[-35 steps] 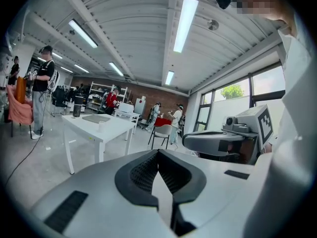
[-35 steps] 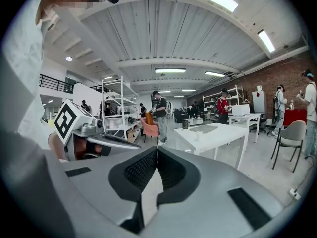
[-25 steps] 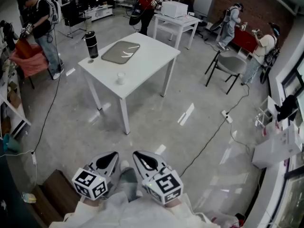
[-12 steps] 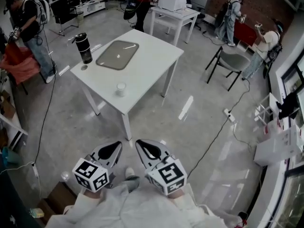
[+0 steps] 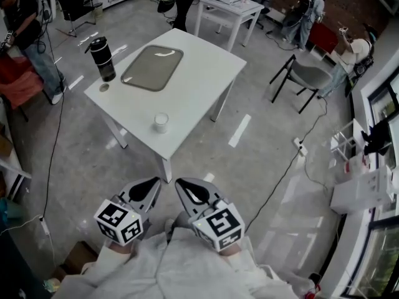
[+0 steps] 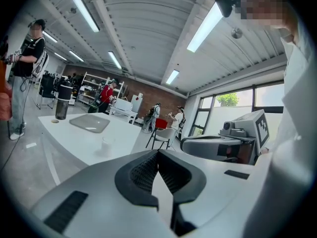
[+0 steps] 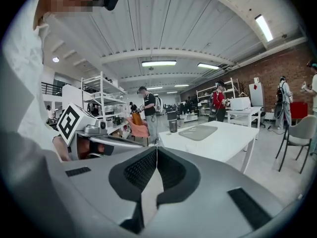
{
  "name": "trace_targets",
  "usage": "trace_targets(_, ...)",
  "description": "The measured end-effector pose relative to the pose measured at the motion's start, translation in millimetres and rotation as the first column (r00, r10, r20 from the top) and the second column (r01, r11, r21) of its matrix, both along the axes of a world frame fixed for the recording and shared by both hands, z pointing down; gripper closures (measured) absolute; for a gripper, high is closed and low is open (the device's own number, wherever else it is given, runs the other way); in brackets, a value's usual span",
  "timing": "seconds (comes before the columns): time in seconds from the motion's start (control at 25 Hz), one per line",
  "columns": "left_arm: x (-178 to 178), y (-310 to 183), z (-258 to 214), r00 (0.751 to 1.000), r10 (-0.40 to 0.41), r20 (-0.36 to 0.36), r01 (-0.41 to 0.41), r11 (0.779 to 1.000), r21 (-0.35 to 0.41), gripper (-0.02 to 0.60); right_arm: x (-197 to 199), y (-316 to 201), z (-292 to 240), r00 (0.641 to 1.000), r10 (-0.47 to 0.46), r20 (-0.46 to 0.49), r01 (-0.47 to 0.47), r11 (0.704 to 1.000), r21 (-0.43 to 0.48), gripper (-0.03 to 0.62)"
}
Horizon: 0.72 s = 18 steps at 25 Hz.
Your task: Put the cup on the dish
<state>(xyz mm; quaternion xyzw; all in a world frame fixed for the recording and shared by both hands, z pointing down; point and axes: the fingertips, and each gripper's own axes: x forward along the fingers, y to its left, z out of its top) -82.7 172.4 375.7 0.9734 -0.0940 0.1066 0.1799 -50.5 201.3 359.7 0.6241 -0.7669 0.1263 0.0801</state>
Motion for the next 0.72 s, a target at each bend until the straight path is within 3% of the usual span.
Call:
trace_targets(0.28,19.3,-34.4,11.7,1.0,0.0,0.023,0.0,1.0,-0.014,0.574,20.0,-40.6,16.8,1.0,-0.003,0.009,0.003,0.999,-0.037,0.58)
trace_targets(0.72,79.3,-131.1,21.7,0.996,-0.056,0.07,0.058,0.998,-0.03,0.574,79.7,-147.6,22.9,0.994,-0.104,0.037,0.106,0.992,-0.061,0.58)
